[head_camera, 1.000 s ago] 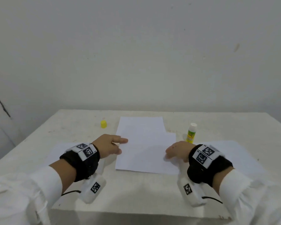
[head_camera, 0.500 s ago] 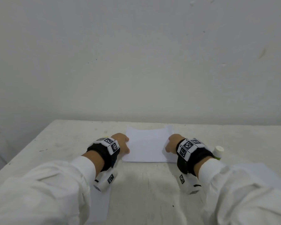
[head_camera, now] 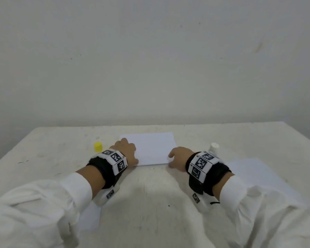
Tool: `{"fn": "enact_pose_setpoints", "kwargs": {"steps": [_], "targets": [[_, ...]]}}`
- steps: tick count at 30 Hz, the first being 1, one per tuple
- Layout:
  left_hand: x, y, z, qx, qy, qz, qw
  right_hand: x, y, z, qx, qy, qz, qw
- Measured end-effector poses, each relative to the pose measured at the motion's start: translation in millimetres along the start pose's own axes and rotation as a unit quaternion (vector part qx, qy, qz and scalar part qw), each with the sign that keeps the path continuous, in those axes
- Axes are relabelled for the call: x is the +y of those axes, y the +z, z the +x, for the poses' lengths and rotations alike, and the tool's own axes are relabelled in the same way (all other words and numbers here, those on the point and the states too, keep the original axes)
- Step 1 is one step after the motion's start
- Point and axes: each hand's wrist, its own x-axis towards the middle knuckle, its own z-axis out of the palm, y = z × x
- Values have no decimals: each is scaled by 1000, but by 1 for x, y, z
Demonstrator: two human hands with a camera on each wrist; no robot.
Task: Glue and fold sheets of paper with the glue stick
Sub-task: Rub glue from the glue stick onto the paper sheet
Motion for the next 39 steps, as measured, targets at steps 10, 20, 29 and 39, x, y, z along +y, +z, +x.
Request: {"fn": "enact_pose_setpoints", "kwargs": {"steps": [10,20,29,39], "targets": [[176,11,-57,-67,211,-85,972,172,-8,-94,-29,142,-65,987],[274,51,-40,-53,168,35,984,250,20,-107,-72,192,-74,976],[276,54,-26,-64,114,55,990,260,27,-108,-48,173,-99,979],[276,54,-21,-72,92,48,992,258,20,-116,-69,157,-119,978]]}}
